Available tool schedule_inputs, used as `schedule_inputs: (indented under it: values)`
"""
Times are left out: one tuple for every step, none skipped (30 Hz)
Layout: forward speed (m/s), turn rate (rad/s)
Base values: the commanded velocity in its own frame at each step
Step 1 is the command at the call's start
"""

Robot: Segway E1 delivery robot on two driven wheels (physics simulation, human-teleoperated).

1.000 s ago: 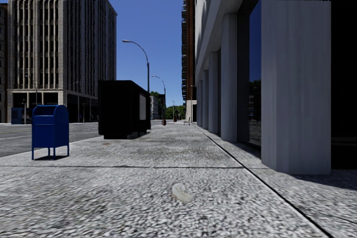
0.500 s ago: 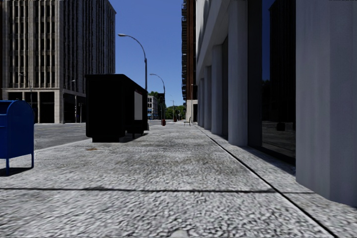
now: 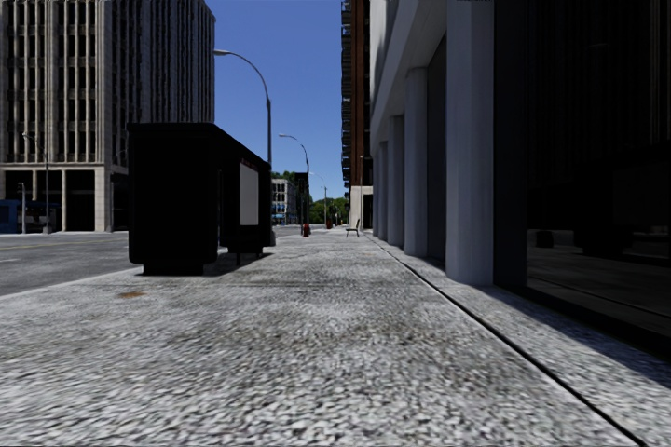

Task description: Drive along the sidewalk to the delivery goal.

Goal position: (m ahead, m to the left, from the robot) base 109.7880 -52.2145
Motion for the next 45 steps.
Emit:
schedule_inputs:
  values:
    - [2.00,0.00]
    - [2.00,0.00]
    - [2.00,0.00]
    - [2.00,0.00]
    - [2.00,0.00]
    - [2.00,0.00]
    - [2.00,0.00]
    - [2.00,0.00]
    - [2.00,0.00]
    - [2.00,0.00]
    - [2.00,0.00]
    - [2.00,0.00]
    - [2.00,0.00]
    - [2.00,0.00]
    - [2.00,0.00]
    - [2.00,0.00]
    - [2.00,0.00]
    - [2.00,0.00]
    - [2.00,0.00]
    - [2.00,0.00]
    - [2.00,0.00]
    - [2.00,0.00]
    - [2.00,0.00]
    - [2.00,0.00]
    - [2.00,0.00]
    - [2.00,0.00]
    - [2.00,0.00]
    - [2.00,0.00]
    - [2.00,0.00]
    - [2.00,0.00]
    - [2.00,0.00]
    - [2.00,0.00]
    - [2.00,0.00]
    - [2.00,0.00]
    - [2.00,0.00]
    - [2.00,0.00]
    - [2.00,0.00]
    - [2.00,0.00]
    - [2.00,0.00]
    - [2.00,0.00]
    - [2.00,0.00]
    - [2.00,0.00]
    - [2.00,0.00]
    - [2.00,0.00]
    - [2.00,0.00]
